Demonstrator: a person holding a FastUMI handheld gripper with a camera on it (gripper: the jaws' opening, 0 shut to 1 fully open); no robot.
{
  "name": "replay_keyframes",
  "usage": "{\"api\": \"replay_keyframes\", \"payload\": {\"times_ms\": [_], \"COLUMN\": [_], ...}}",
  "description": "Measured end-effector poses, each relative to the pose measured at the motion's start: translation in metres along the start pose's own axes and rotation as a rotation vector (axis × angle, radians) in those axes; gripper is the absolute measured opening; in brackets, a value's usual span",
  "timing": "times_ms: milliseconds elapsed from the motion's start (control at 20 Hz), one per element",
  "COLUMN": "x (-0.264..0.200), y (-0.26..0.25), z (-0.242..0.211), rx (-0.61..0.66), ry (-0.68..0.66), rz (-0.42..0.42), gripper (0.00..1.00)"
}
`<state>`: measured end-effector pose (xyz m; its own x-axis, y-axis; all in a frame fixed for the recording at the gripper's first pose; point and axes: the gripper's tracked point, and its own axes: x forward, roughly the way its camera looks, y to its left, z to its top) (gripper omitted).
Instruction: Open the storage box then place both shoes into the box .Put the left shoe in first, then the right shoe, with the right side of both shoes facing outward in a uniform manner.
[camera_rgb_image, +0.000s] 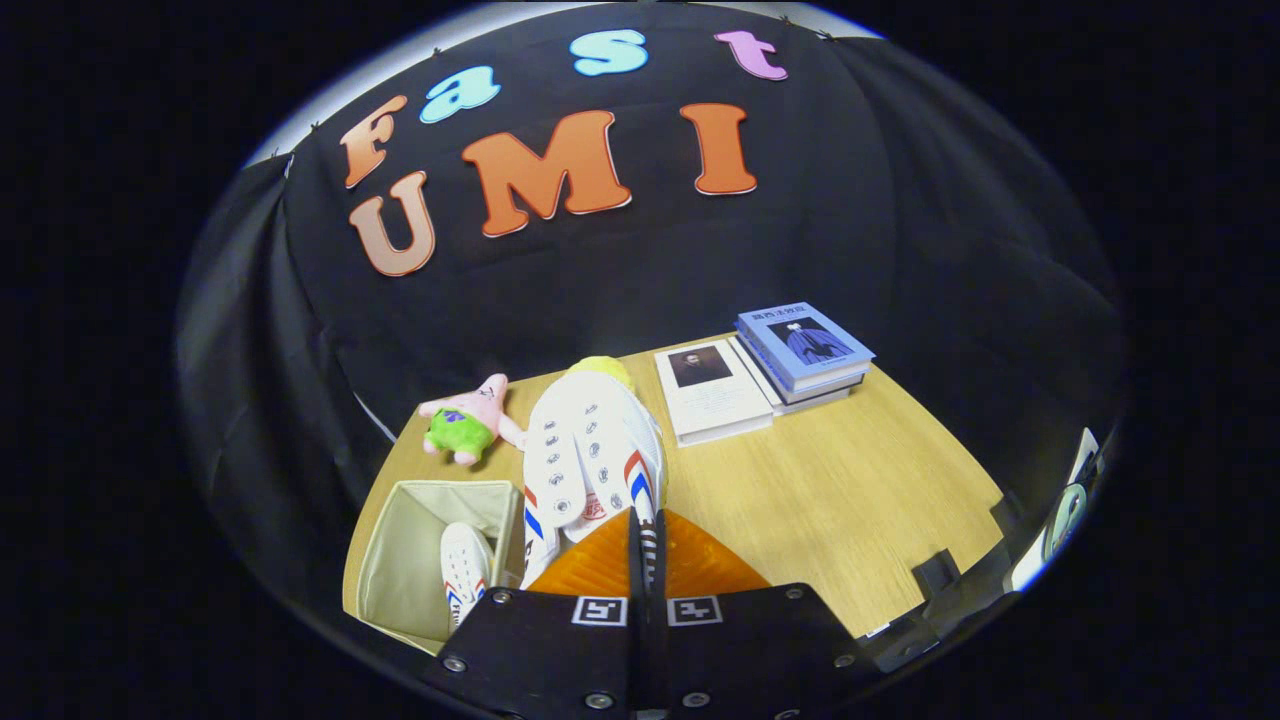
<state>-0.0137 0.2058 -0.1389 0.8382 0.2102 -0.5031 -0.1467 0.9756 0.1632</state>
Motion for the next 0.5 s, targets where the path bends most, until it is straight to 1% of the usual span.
{"api": "replay_keyframes", "payload": {"times_ms": [150,250,400,500], "x": [-0.001,0.0,0.005,0.009], "y": [0.052,0.08,0.111,0.123], "z": [-0.015,-0.029,-0.05,-0.062], "rx": [0.011,-0.01,-0.024,-0.037], "ry": [0.023,0.047,0.075,0.085], "rz": [0.059,0.092,0.119,0.124], "gripper": [0.0,0.0,0.0,0.0]}}
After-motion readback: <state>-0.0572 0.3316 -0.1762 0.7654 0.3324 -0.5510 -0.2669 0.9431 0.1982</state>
